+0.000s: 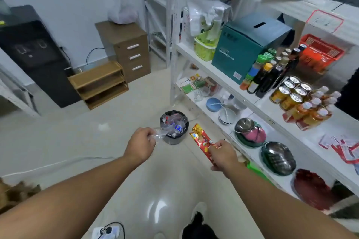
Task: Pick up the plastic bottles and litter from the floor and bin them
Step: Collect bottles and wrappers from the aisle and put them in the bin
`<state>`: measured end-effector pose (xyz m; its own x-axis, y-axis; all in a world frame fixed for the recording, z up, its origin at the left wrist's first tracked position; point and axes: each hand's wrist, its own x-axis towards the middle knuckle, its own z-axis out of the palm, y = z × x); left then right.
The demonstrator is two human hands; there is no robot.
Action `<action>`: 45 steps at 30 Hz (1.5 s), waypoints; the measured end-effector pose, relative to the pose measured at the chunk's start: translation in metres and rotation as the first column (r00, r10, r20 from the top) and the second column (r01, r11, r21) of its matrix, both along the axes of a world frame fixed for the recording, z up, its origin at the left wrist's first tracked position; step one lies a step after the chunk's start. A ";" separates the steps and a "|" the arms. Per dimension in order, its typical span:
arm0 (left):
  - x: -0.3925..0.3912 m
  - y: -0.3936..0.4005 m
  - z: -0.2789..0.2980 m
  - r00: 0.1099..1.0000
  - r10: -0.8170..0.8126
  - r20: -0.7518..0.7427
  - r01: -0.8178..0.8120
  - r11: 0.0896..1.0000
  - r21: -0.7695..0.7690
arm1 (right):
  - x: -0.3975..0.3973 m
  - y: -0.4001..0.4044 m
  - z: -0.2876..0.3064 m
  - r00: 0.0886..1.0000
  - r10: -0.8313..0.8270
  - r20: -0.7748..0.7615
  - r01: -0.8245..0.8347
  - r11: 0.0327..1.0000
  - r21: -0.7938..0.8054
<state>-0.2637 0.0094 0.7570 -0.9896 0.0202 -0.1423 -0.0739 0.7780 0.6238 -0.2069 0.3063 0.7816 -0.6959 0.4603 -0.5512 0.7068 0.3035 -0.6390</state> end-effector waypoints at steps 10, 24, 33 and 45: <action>-0.090 0.010 -0.003 0.991 0.127 0.051 -0.126 0.992 -0.016 | -0.118 0.014 -0.037 0.992 0.113 0.063 -0.110 0.993 -0.045; -0.241 0.033 -0.078 0.972 0.156 0.174 -0.164 0.986 0.028 | -0.266 0.024 -0.111 0.938 0.199 0.284 -0.201 0.979 -0.022; -0.379 0.013 -0.201 0.948 0.046 0.314 -0.067 0.996 0.057 | -0.351 -0.035 -0.200 0.929 0.041 0.368 -0.041 0.999 -0.008; -0.507 0.066 -0.474 0.927 -0.211 0.310 0.206 0.977 0.050 | -0.462 -0.064 -0.464 0.906 0.075 0.417 -0.117 0.990 0.076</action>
